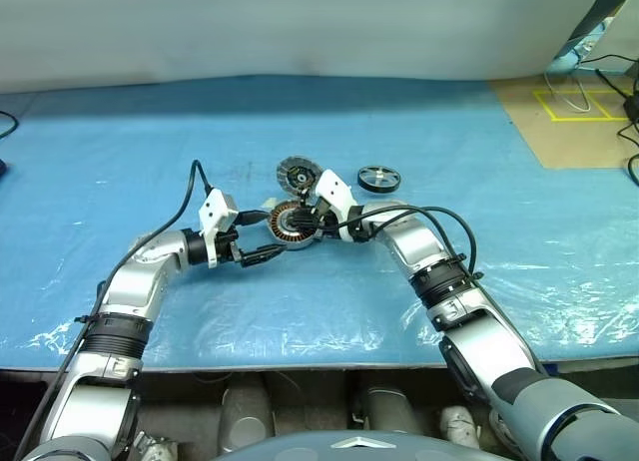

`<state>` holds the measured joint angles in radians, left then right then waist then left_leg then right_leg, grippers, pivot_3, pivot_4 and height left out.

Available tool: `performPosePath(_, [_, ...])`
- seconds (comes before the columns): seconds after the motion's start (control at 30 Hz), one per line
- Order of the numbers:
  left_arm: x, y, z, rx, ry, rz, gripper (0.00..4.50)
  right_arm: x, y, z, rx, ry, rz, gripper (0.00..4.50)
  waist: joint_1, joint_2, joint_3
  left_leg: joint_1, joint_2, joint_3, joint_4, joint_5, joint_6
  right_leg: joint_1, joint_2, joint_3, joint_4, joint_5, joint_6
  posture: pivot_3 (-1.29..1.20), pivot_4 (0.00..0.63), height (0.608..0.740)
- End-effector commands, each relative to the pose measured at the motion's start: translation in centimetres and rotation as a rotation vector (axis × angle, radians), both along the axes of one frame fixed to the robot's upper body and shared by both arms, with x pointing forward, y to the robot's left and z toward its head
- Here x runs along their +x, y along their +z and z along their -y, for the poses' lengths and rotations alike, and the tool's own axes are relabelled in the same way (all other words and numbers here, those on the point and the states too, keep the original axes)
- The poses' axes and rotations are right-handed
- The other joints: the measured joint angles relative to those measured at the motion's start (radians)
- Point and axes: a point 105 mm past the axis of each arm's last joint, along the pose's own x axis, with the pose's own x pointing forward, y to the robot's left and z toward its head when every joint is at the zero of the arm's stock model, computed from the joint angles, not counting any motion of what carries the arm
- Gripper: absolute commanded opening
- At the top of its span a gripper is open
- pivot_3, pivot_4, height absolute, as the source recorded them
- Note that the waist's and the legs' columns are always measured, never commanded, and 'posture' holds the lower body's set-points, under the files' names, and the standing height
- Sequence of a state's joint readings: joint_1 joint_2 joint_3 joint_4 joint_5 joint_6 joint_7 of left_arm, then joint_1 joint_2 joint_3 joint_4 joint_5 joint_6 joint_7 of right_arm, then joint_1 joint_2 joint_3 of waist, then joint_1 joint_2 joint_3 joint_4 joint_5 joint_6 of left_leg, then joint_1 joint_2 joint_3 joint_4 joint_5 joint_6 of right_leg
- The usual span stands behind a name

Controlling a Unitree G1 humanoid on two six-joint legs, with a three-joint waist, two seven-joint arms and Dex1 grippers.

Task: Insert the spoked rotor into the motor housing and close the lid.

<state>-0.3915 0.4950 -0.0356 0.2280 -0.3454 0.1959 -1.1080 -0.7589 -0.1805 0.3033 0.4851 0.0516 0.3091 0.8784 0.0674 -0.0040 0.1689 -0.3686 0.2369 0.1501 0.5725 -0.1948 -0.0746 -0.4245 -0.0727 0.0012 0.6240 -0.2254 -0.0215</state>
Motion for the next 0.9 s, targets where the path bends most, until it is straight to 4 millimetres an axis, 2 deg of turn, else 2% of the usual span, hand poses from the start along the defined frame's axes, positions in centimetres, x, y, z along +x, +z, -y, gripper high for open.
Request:
performPosePath(0.03, [0.0, 0.6, 0.2, 0.001, -0.013, 0.036, 4.5, 0.1, -0.2, 0.1, -0.015, -0.003, 0.01, 0.56, 0.0, 0.0, 0.0, 0.0, 0.0, 0.0, 0.0, 0.0, 0.0, 0.0, 0.0, 0.0, 0.0, 0.0, 0.0, 0.0, 0.15, 0.74])
performPosePath(0.2, [0.1, 0.5, 0.1, 0.001, -0.01, 0.036, 4.5, -0.1, -0.6, 0.1, -0.032, -0.002, 0.008, 2.23, 0.0, 0.0, 0.0, 0.0, 0.0, 0.0, 0.0, 0.0, 0.0, 0.0, 0.0, 0.0, 0.0, 0.0, 0.0, 0.0, 0.15, 0.74])
performPosePath(0.27, [0.1, 0.6, 0.0, 0.001, -0.009, 0.036, 4.5, 0.0, -0.1, 0.2, -0.006, -0.006, 0.003, 2.89, 0.0, 0.0, 0.0, 0.0, 0.0, 0.0, 0.0, 0.0, 0.0, 0.0, 0.0, 0.0, 0.0, 0.0, 0.0, 0.0, 0.15, 0.74])
performPosePath(0.37, [0.1, 0.6, 0.0, 0.0, -0.008, 0.035, 4.5, 0.1, 0.9, 0.3, 0.027, -0.007, 0.013, 2.89, 0.0, 0.0, 0.0, 0.0, 0.0, 0.0, 0.0, 0.0, 0.0, 0.0, 0.0, 0.0, 0.0, 0.0, 0.0, 0.0, 0.15, 0.74])
performPosePath(0.57, [0.0, 0.6, 0.0, 0.0, -0.01, 0.035, 4.5, 0.2, 4.4, 0.1, 0.174, -0.013, 0.027, 2.89, 0.001, 0.0, 0.0, 0.0, 0.0, 0.0, 0.0, 0.0, 0.0, 0.0, 0.0, 0.0, 0.0, 0.0, 0.0, 0.0, 0.15, 0.74])
performPosePath(0.67, [0.0, 0.7, 0.0, 0.001, -0.01, 0.035, 4.5, 0.1, 4.8, 0.1, 0.195, -0.012, 0.032, 2.27, 0.001, 0.0, 0.0, 0.0, 0.0, 0.0, 0.0, 0.0, 0.0, 0.0, 0.0, 0.0, 0.0, 0.0, 0.0, 0.0, 0.15, 0.74])
performPosePath(0.87, [0.1, 0.8, 0.1, 0.0, -0.014, 0.036, 4.5, -0.9, 3.3, -0.7, 0.16, 0.023, 0.015, 0.13, 0.0, 0.0, 0.0, 0.0, 0.0, 0.0, 0.0, 0.0, 0.0, 0.0, 0.0, 0.0, 0.0, 0.0, 0.0, 0.0, 0.15, 0.74])
performPosePath(0.9, [0.1, 0.9, 0.2, -0.001, -0.014, 0.036, 4.5, -1.0, 3.1, -0.9, 0.155, 0.027, 0.009, 0.02, 0.0, 0.0, 0.0, 0.0, 0.0, 0.0, 0.0, 0.0, 0.0, 0.0, 0.0, 0.0, 0.0, 0.0, 0.0, 0.0, 0.15, 0.74])
